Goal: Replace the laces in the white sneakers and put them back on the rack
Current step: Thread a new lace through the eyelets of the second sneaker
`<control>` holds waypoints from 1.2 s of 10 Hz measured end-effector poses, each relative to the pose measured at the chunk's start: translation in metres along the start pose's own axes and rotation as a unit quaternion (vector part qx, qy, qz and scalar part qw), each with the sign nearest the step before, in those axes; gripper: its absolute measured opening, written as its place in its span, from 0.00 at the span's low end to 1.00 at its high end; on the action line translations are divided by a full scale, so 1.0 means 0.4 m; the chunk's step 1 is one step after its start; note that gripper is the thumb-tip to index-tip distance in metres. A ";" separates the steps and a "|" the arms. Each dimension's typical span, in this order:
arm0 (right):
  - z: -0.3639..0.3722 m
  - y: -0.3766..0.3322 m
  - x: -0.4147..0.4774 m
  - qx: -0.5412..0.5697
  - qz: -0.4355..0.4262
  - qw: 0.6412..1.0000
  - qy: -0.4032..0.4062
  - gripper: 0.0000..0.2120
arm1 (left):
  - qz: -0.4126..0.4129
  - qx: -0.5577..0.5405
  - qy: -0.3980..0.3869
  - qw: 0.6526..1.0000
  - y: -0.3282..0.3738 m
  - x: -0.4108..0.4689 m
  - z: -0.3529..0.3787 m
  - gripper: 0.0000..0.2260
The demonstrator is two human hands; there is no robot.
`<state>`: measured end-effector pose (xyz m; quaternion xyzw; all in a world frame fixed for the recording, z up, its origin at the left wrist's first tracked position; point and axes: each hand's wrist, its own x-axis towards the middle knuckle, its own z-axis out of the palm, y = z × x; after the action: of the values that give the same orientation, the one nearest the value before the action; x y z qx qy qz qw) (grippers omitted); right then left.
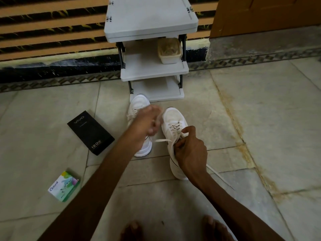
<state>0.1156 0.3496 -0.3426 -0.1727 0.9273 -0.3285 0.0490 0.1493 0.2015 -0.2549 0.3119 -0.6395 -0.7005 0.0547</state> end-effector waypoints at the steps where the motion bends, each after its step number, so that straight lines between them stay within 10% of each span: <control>1: 0.004 0.004 0.000 0.002 -0.007 1.000 -0.005 0.23 | 0.066 0.638 -0.029 0.767 -0.096 0.004 0.016 0.07; 2: 0.003 0.003 -0.002 0.011 0.000 1.000 -0.006 0.24 | 0.055 0.599 -0.107 0.792 -0.117 -0.001 0.015 0.07; 3: 0.002 0.003 -0.001 0.012 0.008 1.000 -0.004 0.25 | 0.087 0.293 -0.097 0.947 -0.039 -0.011 -0.011 0.13; 4: -0.003 0.004 0.003 0.025 0.026 0.999 -0.006 0.25 | 0.157 0.194 -0.102 0.963 0.024 -0.035 -0.031 0.15; 7: -0.051 0.057 0.027 0.130 0.039 0.990 -0.025 0.20 | 0.154 0.353 -0.033 0.922 -0.012 -0.030 0.000 0.05; 12: -0.109 0.065 0.045 -0.095 -0.053 0.990 -0.089 0.07 | 0.143 0.536 0.024 0.831 -0.177 -0.021 0.090 0.15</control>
<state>0.0823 0.3881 -0.3245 -0.2545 0.9357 -0.2240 0.0971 0.1606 0.2489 -0.3180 0.2137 -0.9509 -0.2239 -0.0061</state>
